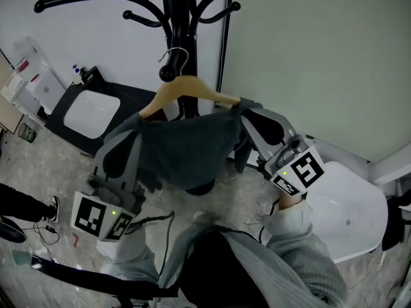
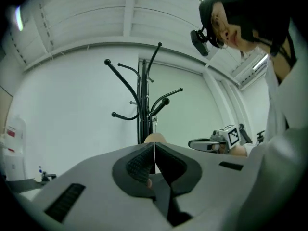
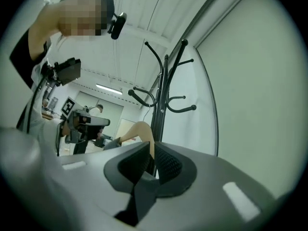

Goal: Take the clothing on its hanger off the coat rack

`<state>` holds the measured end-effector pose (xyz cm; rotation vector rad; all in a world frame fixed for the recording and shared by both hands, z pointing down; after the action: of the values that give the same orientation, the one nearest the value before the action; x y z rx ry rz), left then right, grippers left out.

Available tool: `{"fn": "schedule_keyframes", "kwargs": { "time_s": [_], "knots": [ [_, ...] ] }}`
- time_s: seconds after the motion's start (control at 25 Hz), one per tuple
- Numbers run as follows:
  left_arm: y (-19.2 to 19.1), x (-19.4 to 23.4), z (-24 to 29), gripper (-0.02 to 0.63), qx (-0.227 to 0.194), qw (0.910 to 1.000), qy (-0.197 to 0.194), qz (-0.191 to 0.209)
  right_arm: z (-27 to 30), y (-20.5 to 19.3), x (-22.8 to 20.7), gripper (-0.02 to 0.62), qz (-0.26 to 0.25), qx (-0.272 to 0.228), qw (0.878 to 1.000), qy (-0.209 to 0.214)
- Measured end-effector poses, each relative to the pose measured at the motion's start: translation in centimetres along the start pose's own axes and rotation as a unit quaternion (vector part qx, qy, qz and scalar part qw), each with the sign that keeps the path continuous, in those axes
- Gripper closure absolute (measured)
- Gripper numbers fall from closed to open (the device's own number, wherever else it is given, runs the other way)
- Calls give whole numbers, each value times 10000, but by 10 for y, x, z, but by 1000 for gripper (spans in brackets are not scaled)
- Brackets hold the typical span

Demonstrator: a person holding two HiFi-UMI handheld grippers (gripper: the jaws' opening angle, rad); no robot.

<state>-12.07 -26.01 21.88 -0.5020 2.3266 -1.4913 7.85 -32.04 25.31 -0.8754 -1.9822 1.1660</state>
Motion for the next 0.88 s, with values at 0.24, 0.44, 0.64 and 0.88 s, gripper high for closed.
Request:
{"fn": "schedule_keyframes", "kwargs": {
  "time_s": [0.24,0.44,0.64,0.88],
  "knots": [
    [19,23,8,480,335,9927,-965,646,25,12,-16,544,-264,321,9910,1275],
    [-12,37,8,433,1210,9668,-1845,1292,42,-16,-23,427,-520,1083,9647,2342],
    [-42,36,15,419,1827,9436,-2597,940,49,-37,-24,399,128,1351,9398,3136],
    [-74,45,30,419,2430,9146,-3213,363,63,-52,-19,401,793,1678,9045,3839]
  ]
}}
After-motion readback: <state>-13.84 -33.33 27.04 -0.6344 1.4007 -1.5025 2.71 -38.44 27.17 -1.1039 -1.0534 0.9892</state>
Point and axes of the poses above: the fingertips, and each gripper's own axes: z forward along the fingers, x to its left, y out of its top, the point moved 1 cm from there along -z, backward along the fingers, and after that the axes turned 14 degrees about -x, right-handed, at the moved point
